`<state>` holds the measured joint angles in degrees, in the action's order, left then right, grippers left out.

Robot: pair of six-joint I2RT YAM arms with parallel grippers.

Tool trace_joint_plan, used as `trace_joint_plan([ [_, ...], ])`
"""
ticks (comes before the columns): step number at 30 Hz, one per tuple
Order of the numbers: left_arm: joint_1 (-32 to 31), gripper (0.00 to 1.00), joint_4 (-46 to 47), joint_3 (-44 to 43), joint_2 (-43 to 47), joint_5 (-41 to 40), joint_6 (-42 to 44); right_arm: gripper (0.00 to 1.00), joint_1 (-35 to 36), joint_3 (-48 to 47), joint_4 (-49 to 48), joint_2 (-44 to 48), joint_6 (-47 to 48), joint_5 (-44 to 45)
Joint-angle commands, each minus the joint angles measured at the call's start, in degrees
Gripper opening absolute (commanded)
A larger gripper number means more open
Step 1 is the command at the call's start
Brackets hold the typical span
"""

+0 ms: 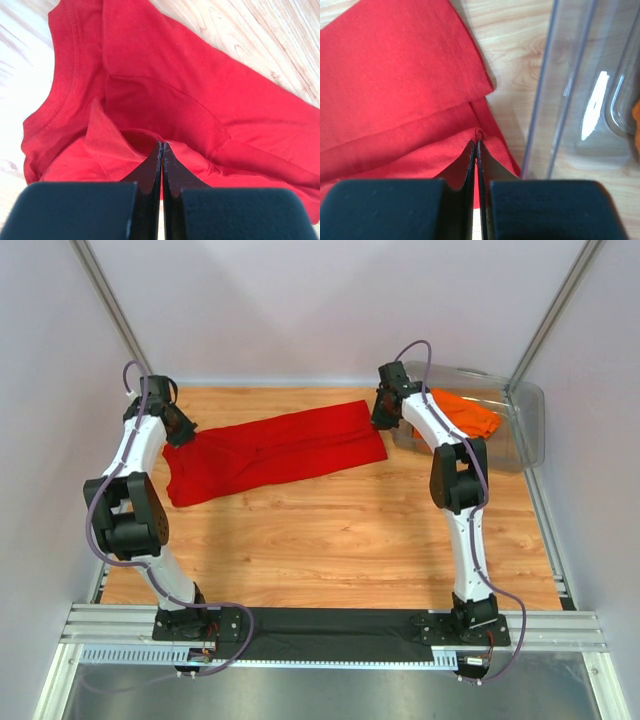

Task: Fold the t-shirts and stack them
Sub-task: Fold the tshirt

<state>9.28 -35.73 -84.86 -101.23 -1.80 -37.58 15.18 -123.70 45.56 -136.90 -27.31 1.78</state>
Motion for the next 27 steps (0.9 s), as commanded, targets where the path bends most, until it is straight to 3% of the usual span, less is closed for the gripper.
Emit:
trace_joint_plan([
  [1,0.6,0.00,2.0,-3.2,-0.5,0.6,1.0,0.00,-1.4,-3.7,-0.8,-2.4,1.5,0.8],
  [27,2.2,0.00,-0.3,-15.9,-14.7,-0.9,1.1,0.04,-2.9,-12.6,-1.7,-9.7,2.4,-0.4],
])
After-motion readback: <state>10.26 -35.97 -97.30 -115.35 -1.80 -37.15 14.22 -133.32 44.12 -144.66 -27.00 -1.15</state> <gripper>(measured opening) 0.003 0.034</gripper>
